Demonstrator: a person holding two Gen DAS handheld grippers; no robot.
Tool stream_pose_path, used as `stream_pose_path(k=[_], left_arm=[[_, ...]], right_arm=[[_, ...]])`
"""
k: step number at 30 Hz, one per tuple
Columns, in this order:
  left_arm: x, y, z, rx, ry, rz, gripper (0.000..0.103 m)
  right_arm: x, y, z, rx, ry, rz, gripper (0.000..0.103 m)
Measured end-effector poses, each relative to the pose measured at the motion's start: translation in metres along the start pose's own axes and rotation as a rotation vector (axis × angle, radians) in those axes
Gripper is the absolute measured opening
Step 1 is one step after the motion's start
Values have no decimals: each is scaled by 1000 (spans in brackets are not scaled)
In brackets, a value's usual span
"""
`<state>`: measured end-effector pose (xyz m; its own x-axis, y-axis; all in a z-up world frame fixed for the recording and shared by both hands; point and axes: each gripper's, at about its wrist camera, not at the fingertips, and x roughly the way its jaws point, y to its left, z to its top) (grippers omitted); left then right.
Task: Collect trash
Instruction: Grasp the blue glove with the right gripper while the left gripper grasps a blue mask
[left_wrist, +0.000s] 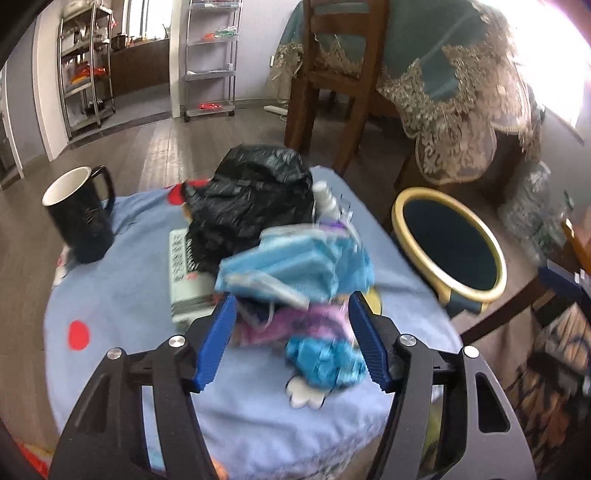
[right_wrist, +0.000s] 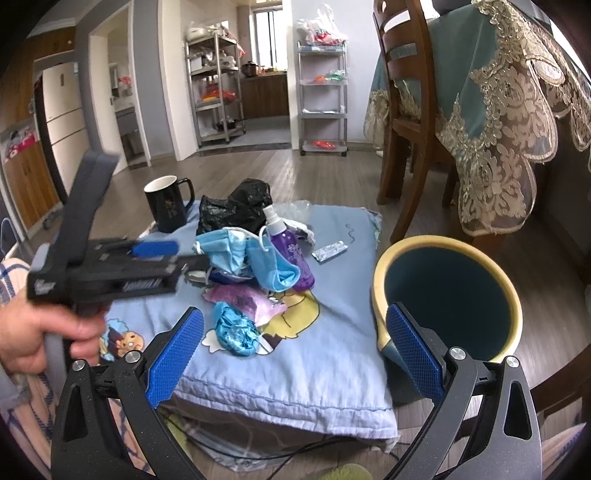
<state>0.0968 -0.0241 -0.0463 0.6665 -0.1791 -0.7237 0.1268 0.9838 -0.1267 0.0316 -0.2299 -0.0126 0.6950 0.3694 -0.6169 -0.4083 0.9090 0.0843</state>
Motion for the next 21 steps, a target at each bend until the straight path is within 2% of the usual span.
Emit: stream_pose_path(k=[5,8,10,11,13,18,21], left_arm=[[17,-6,14,2,2,5,60],[29,-5,17,2,32,12,50],[33,-2,16,-5,50,1,33],[33,-1,15,-8,54,-1,30],[30,3,13,-13,57,-4,12],[19,15,9,-47,59,-25,1],[9,21,6,-67,61,-34,0]], right_arm=[[3,-3,-1,9,17,-11,98],[5,-4,-1,15,27,-14,98],[7,-5,-2,22,35,-12,98],[9,-6,-2,29,41,-9,98],[13,-7,-1,42,54,-1,98],[25,-4,-2,47,92,26,98],[31,-2,-3,49,107,40,98]])
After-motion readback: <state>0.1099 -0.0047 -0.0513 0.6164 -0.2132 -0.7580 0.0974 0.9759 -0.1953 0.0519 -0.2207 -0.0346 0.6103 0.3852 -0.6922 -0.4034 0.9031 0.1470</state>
